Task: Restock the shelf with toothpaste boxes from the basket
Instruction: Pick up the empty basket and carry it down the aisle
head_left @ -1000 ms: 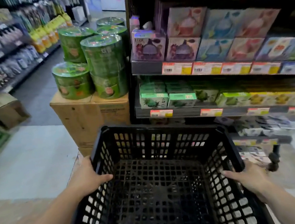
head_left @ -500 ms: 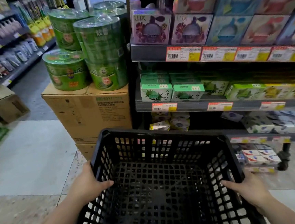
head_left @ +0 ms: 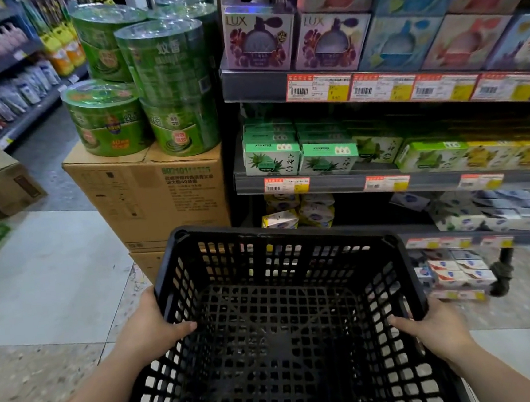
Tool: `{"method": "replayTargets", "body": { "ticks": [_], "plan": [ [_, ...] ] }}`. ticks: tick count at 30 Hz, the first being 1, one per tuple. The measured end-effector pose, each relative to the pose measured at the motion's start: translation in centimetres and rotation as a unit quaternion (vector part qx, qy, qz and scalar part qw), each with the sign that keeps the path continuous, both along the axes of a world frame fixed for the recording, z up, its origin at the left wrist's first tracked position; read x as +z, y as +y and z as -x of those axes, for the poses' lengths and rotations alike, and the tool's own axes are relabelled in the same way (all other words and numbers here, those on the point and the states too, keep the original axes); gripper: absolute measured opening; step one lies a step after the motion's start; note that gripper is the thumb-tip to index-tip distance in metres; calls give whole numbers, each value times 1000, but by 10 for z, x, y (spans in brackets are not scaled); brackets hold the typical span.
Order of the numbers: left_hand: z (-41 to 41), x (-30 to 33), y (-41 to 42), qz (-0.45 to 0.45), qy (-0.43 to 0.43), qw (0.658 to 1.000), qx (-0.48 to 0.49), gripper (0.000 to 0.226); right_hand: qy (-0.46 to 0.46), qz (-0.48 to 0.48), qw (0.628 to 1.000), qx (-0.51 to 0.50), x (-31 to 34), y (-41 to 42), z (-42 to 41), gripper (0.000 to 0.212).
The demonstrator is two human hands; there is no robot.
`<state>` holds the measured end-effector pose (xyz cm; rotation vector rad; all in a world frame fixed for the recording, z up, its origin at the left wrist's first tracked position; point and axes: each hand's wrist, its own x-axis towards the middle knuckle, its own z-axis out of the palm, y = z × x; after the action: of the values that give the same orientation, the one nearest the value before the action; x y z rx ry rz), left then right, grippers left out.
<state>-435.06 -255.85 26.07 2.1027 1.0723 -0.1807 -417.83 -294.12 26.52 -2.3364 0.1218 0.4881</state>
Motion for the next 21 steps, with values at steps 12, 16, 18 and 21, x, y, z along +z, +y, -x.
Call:
{"method": "replayTargets", "body": {
  "ticks": [12, 16, 18, 21],
  "plan": [
    [0, -5, 0, -9, 11, 1000, 2, 92, 2, 19, 999, -27, -26, -10, -5, 35],
    [0, -5, 1, 4, 13, 1000, 9, 94, 10, 35, 999, -31, -26, -10, -7, 41],
    [1, 1, -1, -2, 10, 1000, 9, 104, 10, 55, 998, -27, -23, -10, -4, 62],
    [2, 16, -3, -29, 28, 999, -9, 120, -21, 97, 995, -8, -11, -9, 3, 99]
  ]
}}
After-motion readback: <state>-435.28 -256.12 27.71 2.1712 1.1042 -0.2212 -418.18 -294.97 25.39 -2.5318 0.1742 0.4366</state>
